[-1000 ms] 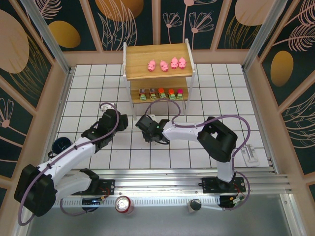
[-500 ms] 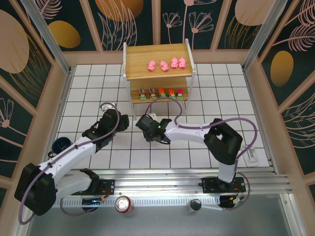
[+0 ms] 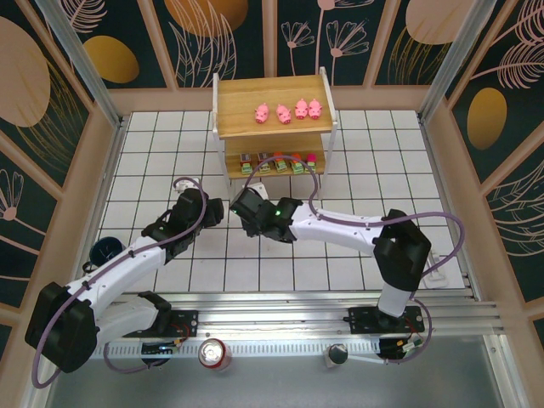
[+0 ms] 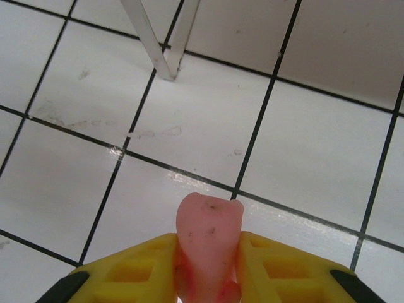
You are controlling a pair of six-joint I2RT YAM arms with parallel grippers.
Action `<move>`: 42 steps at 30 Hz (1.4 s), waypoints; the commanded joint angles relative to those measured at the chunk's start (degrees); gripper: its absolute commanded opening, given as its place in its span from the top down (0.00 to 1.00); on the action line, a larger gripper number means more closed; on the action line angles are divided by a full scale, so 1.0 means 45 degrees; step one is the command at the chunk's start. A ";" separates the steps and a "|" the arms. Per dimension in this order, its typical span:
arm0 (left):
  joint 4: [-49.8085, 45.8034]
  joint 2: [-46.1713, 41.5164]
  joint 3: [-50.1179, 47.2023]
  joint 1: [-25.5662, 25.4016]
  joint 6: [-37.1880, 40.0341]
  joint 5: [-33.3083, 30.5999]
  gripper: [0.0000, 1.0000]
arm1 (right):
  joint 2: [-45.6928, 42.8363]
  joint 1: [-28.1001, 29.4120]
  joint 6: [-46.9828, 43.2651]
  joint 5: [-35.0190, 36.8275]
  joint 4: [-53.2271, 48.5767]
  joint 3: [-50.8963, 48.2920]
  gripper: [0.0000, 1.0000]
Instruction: Place and organize the plastic toys onto the shelf
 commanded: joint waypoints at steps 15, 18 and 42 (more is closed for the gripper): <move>0.0523 0.0139 -0.0186 0.0083 -0.0152 0.0189 0.23 | -0.1959 0.0206 -0.0889 0.1411 -0.2138 0.3416 0.75; 0.0546 0.0159 -0.0199 0.0084 -0.0147 0.0246 0.23 | -0.2007 0.0204 -0.1158 0.1705 -0.2414 0.4180 0.75; 0.0528 -0.0246 -0.0499 0.0083 -0.0104 0.0425 0.22 | 0.1471 -0.0133 -0.3632 0.2226 -0.4288 1.2940 0.75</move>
